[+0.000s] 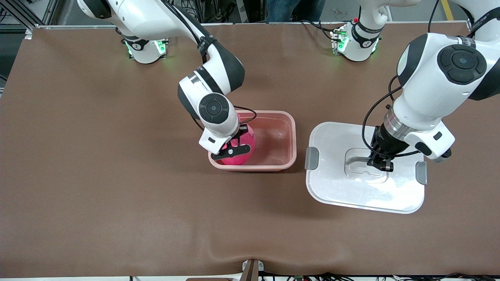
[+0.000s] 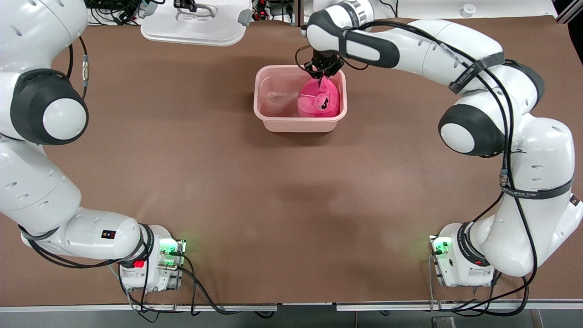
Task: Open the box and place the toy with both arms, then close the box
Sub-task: 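Lower the toy into the box and open the right gripper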
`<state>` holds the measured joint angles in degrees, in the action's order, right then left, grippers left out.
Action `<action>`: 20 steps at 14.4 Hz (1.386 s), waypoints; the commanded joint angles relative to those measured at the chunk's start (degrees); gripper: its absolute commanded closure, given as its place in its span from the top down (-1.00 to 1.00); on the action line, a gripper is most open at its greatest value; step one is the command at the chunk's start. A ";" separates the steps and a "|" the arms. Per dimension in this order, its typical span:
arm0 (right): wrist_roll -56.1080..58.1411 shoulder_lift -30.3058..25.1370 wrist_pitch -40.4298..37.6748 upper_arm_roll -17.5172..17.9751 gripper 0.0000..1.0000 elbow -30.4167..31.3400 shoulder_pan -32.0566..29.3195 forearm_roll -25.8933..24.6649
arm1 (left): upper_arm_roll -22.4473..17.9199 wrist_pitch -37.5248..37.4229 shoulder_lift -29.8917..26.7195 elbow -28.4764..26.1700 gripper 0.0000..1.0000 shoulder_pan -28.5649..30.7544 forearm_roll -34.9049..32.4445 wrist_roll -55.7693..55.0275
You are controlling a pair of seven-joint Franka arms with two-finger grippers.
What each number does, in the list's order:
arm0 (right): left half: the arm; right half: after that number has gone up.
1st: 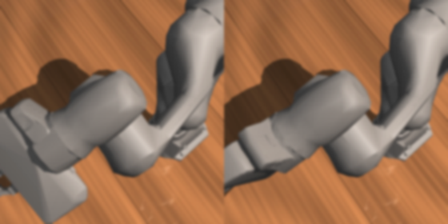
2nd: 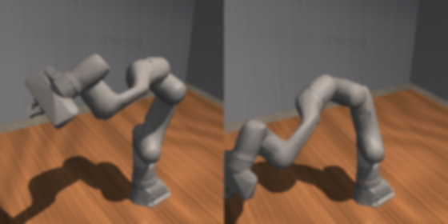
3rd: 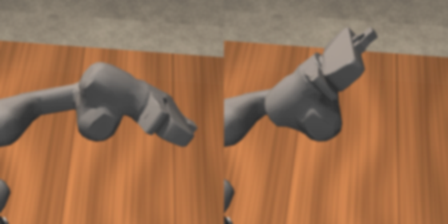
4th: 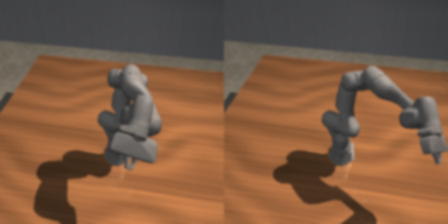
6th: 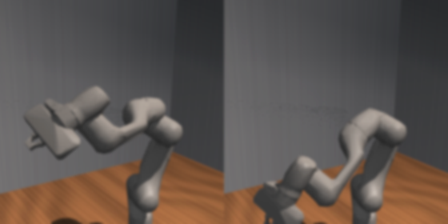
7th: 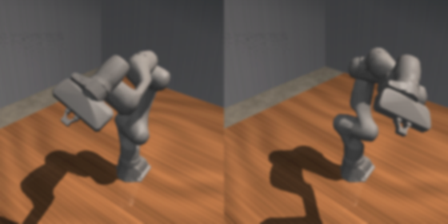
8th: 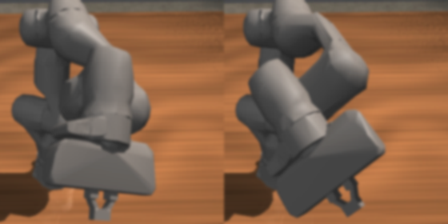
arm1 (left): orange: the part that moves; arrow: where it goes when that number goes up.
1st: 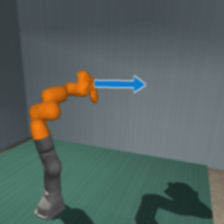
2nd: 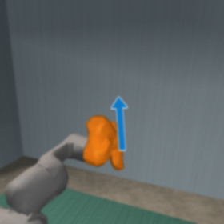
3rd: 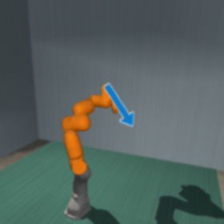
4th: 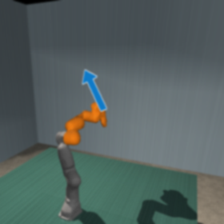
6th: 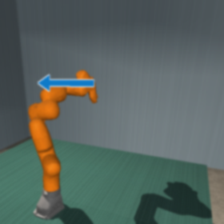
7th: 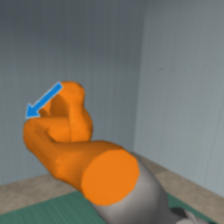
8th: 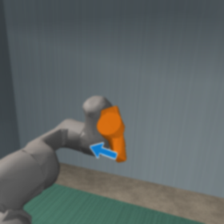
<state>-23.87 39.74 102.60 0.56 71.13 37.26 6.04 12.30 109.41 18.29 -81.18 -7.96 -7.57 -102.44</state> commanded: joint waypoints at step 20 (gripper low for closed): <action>-4.26 13.43 25.80 0.67 0.99 -0.64 10.11 -2.26 | 0.44 -0.60 -1.94 -1.88 -1.00 0.76 1.24 1.36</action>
<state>-28.70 51.01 128.47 1.48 70.93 47.29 4.28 12.31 109.36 18.29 -81.46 -7.96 -7.56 -102.44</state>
